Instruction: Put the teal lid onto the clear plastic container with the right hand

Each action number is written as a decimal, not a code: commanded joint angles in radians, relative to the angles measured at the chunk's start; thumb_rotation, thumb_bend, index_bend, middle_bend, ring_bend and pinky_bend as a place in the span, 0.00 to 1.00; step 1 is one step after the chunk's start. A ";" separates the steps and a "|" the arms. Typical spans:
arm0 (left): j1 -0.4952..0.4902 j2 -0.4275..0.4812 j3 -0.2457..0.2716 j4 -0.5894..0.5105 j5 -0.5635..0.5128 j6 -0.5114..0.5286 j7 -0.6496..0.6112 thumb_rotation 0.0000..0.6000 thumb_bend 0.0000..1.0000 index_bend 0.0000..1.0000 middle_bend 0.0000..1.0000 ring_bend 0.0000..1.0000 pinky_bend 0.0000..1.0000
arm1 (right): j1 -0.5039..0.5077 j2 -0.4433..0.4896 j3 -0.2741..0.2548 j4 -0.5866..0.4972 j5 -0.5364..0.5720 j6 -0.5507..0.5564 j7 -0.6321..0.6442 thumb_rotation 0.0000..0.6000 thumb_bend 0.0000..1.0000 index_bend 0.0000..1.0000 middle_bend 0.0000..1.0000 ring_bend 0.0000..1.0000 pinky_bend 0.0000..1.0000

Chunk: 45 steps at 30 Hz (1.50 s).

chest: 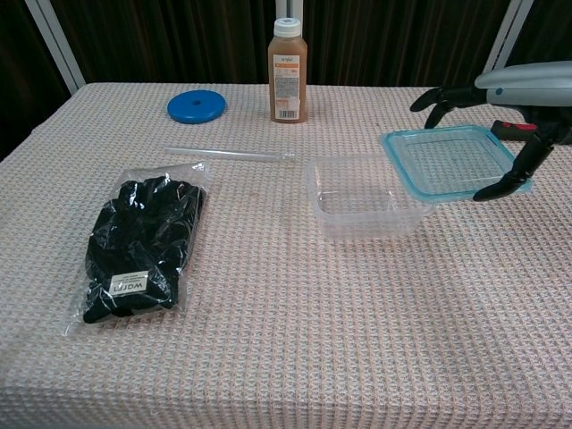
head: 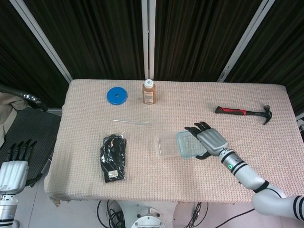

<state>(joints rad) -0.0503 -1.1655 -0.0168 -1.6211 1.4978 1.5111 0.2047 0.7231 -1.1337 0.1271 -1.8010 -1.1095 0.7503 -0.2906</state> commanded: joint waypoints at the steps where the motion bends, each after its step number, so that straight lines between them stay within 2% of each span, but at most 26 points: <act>1: -0.001 -0.002 -0.001 0.008 -0.001 -0.004 -0.009 1.00 0.00 0.07 0.03 0.00 0.00 | 0.104 -0.062 0.019 -0.038 0.174 -0.007 -0.143 1.00 0.17 0.00 0.32 0.00 0.00; 8: -0.009 -0.013 -0.003 0.038 0.000 -0.015 -0.039 1.00 0.00 0.07 0.03 0.00 0.00 | 0.202 -0.151 0.005 -0.062 0.389 0.086 -0.280 1.00 0.17 0.00 0.32 0.00 0.00; 17: -0.014 -0.029 -0.004 0.080 0.000 -0.022 -0.083 1.00 0.00 0.07 0.03 0.00 0.00 | 0.271 -0.241 -0.028 -0.048 0.507 0.165 -0.375 1.00 0.17 0.00 0.32 0.00 0.00; 29: -0.010 -0.042 0.000 0.112 0.001 -0.023 -0.114 1.00 0.00 0.07 0.03 0.00 0.00 | 0.274 -0.268 -0.050 -0.027 0.510 0.198 -0.355 1.00 0.17 0.00 0.32 0.00 0.00; 45: -0.013 -0.048 0.000 0.122 -0.001 -0.030 -0.121 1.00 0.00 0.07 0.03 0.00 0.00 | 0.249 -0.279 -0.053 -0.036 0.493 0.253 -0.326 1.00 0.17 0.00 0.32 0.00 0.00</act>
<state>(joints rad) -0.0632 -1.2135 -0.0166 -1.4996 1.4967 1.4813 0.0838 0.9722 -1.4120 0.0740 -1.8373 -0.6157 1.0033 -0.6170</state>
